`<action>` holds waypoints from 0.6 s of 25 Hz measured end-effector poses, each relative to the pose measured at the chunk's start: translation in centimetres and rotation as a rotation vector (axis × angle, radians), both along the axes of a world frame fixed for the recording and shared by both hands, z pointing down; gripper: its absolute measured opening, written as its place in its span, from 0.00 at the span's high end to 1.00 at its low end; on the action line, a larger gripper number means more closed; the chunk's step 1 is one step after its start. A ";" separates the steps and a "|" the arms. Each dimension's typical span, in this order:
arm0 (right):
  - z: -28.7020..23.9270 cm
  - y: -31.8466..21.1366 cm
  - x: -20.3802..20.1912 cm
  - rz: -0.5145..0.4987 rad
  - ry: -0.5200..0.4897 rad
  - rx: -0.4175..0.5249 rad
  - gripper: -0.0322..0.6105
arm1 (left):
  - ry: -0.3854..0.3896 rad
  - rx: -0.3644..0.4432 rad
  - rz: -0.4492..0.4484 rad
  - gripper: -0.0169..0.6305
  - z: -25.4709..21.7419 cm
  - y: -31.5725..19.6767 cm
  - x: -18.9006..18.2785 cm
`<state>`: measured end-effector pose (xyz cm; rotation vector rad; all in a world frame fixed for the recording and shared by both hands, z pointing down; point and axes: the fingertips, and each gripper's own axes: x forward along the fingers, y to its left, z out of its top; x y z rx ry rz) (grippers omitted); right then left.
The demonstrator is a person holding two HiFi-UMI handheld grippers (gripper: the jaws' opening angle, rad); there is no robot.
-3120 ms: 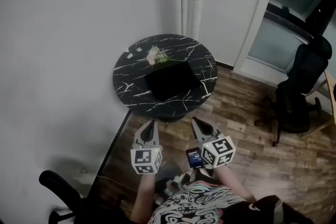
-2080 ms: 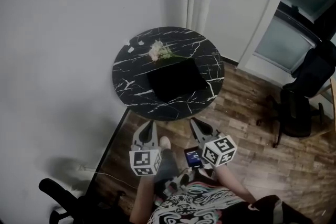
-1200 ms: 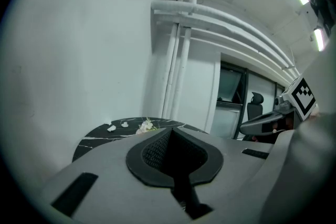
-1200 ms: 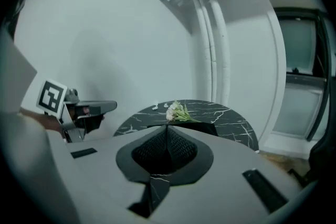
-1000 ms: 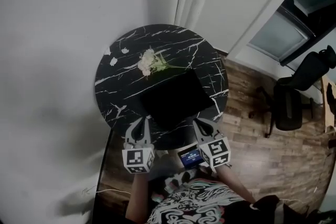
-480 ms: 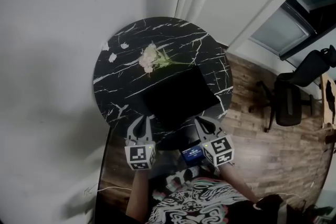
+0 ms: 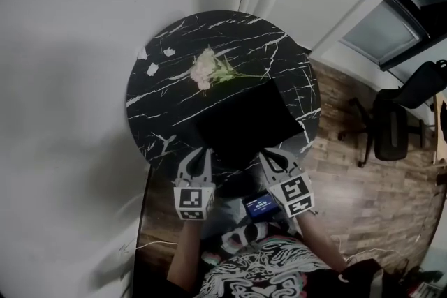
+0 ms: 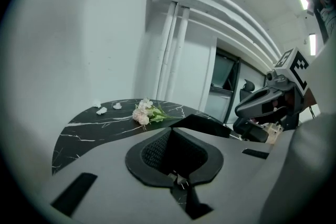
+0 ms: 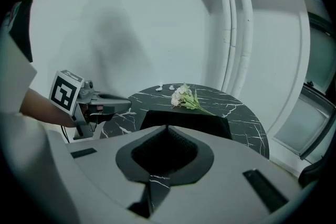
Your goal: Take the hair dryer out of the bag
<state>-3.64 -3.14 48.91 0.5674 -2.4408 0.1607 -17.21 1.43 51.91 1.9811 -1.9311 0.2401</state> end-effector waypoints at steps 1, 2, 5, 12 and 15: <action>0.3 0.0 -0.1 -0.009 0.004 0.000 0.92 | 0.015 -0.008 0.002 0.95 0.6 -0.2 0.2; 0.8 0.2 -0.3 -0.021 0.010 -0.005 0.92 | 0.030 -0.019 0.006 0.95 1.3 -0.3 0.5; 2.1 1.1 -1.1 -0.055 0.025 -0.031 0.92 | 0.037 -0.050 0.020 0.95 2.5 -0.2 1.2; 4.0 1.9 -2.1 -0.108 0.062 -0.068 0.92 | 0.047 -0.121 0.007 0.95 4.9 0.6 1.4; 4.7 2.0 -2.4 -0.124 0.077 -0.070 0.91 | 0.048 -0.147 0.023 0.92 5.9 0.6 1.7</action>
